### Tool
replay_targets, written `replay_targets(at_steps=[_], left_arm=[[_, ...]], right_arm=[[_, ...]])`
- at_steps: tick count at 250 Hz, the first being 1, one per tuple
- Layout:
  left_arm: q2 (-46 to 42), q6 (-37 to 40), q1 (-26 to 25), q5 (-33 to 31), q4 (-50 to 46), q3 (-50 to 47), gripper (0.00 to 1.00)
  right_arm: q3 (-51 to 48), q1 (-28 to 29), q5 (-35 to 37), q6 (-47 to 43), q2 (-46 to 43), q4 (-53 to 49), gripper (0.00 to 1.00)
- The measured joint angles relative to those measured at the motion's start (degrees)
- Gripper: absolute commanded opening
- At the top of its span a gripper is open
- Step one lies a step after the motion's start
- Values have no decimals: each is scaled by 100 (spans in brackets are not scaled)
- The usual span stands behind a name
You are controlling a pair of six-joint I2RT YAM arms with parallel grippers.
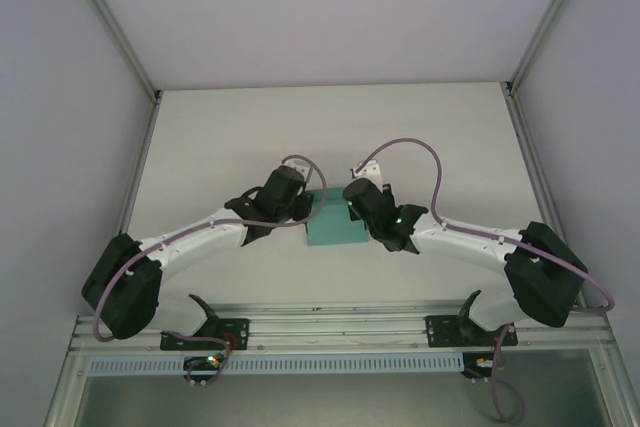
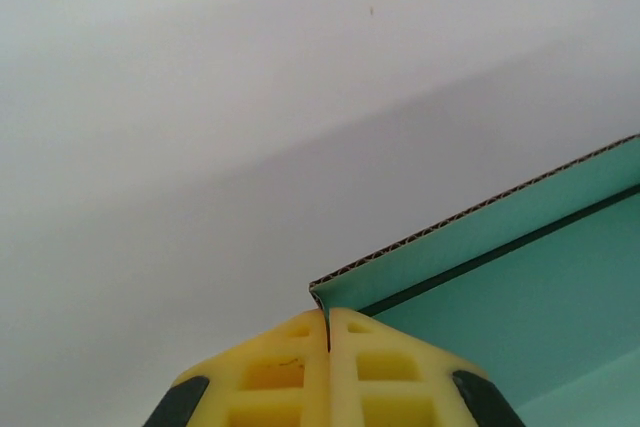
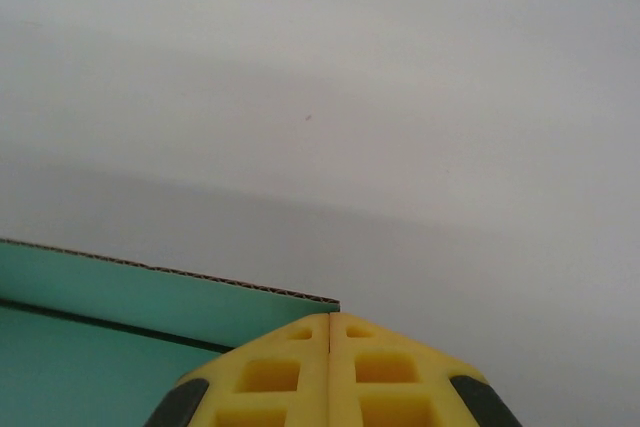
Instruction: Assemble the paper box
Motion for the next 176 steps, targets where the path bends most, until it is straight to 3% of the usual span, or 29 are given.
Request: replay_targets(at_steps=[56,135,153,176], left_arm=[[0,271,-192,-348,691,-232,0],[-245,643,-1019,-1202,2024,-1331,0],[-323,660,-1056,-1285,2146,-1421,0],[-391,717,-1060,-1309,2299,-1499,0]], right_arm=[[-474,-15,79,-232,-46,662,2],[-1309,125,-59,-289,-636,1139,5],[-1325,133,-114,-286,-772,1134,10],[-1322,136,-271,-219,-957,1086,27]])
